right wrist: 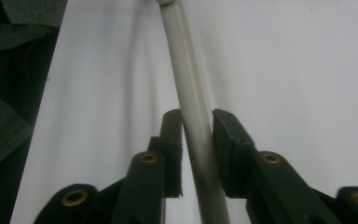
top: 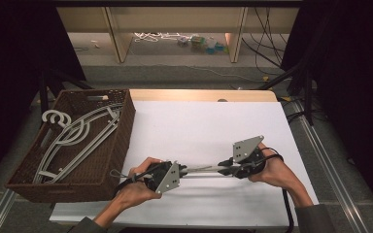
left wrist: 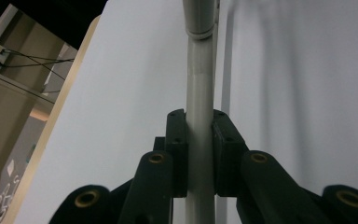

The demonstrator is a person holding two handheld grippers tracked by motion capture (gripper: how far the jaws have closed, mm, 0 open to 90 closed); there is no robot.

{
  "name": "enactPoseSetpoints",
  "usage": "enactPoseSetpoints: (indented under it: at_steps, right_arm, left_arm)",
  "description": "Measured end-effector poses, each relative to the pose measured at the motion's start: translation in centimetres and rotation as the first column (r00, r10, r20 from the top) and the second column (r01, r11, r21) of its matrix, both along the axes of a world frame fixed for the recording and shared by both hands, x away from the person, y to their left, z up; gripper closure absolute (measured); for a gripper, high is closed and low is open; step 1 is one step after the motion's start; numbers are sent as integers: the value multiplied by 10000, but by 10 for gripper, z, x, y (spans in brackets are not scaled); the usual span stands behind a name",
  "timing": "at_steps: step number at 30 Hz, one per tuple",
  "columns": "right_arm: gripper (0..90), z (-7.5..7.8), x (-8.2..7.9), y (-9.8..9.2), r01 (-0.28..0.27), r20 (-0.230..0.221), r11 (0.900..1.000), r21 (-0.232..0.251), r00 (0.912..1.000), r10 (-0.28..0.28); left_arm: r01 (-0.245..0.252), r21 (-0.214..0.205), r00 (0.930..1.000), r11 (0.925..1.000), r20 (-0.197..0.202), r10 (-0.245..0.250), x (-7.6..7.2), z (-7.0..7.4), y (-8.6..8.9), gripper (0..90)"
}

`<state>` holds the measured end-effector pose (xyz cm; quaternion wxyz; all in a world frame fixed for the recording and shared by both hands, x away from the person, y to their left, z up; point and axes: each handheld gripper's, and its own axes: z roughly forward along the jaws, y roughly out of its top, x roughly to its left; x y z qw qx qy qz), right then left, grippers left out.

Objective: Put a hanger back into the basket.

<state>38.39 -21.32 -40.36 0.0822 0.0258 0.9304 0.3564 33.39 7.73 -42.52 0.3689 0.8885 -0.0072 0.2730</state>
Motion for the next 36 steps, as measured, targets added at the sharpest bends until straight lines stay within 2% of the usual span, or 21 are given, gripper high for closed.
enactPoseSetpoints:
  at_steps: [3,8,12,13,14,15,18,19,20,21,22,24,25,27,28,30,31,32,33,35,36]
  right_arm:
    - [503,3,-2,2,1029,-154,9941,343,9946,-1025]
    - [315,9,-2,1,2854,-42,9521,1098,9580,-2867]
    - [253,12,-7,-4,4248,38,8821,2035,9006,-4345]
    - [245,12,-8,-5,4413,3,8680,2279,8914,-4532]
    - [233,13,-10,-8,4677,-82,8460,2561,8762,-4819]
    - [229,12,-13,-8,4824,-240,8326,2722,8684,-4953]
    - [227,11,-20,-11,5107,-85,8000,3149,8444,-5357]
    - [222,11,-22,-13,5241,-214,7862,3274,8360,-5483]
    - [208,10,-24,-14,5379,-279,7677,3484,8246,-5651]
    - [194,9,-26,-15,5479,-396,7576,3547,8184,-5734]
    - [190,7,-28,-16,5578,-449,7470,3618,8107,-5837]
    - [188,2,-32,-17,5642,-324,7306,3846,7993,-6001]
    - [187,1,-35,-18,5691,-442,7252,3876,7973,-6020]
    - [184,-3,-39,-19,5809,-570,7028,4107,7856,-6161]
    - [183,-3,-40,-20,5844,-605,6972,4152,7824,-6198]
    - [180,-7,-43,-21,5942,-724,6710,4435,7699,-6340]
    - [178,-7,-44,-22,5989,-715,6633,4488,7639,-6414]
    - [177,-8,-45,-22,6006,-730,6569,4558,7607,-6449]
    - [177,-8,-46,-22,6001,-743,6481,4688,7580,-6480]
    - [172,-9,-49,-22,6018,-741,6442,4720,7552,-6513]
    - [171,-10,-50,-22,5942,-775,6487,4755,7628,-6419]
  left_arm:
    - [-476,-163,9986,9987,-250,472,3,5,4,794]
    - [-1343,-935,9861,9865,-1112,1237,9,11,17,794]
    - [-2120,-1391,9639,9673,-1927,1835,13,16,25,794]
    - [-2347,-1485,9543,9607,-2234,1986,15,18,28,794]
    - [-2548,-1628,9458,9532,-2473,2106,16,18,31,794]
    - [-2713,-1696,9380,9474,-2671,2208,17,19,33,794]
    - [-3306,-1934,9148,9237,-3063,2633,20,21,40,794]
    - [-3630,-2318,8991,9025,-3414,2740,19,21,41,794]
    - [-3664,-2350,8959,9003,-3503,2732,20,22,45,794]
    - [-3849,-2512,8841,8881,-3765,2767,20,22,47,794]
    - [-3914,-2517,8776,8851,-3914,2767,21,23,50,794]
    - [-4166,-2788,8624,8653,-4224,2790,20,24,55,794]
    - [-4216,-2916,8589,8586,-4320,2751,20,24,57,794]
    - [-4368,-3037,8444,8467,-4629,2696,19,25,62,794]
    - [-4452,-3217,8390,8357,-4761,2636,18,25,65,794]
    - [-4542,-3428,8341,8223,-4879,2574,18,28,69,794]
    - [-4630,-3462,8275,8159,-4987,2579,17,30,71,794]
    - [-4660,-3544,8276,8107,-4988,2576,17,32,73,794]
    - [-4721,-3657,8228,8021,-5093,2522,16,33,75,794]
    - [-4748,-3818,8223,7930,-5135,2452,16,37,79,794]
    - [-4825,-3862,8186,7862,-5183,2477,15,40,82,794]
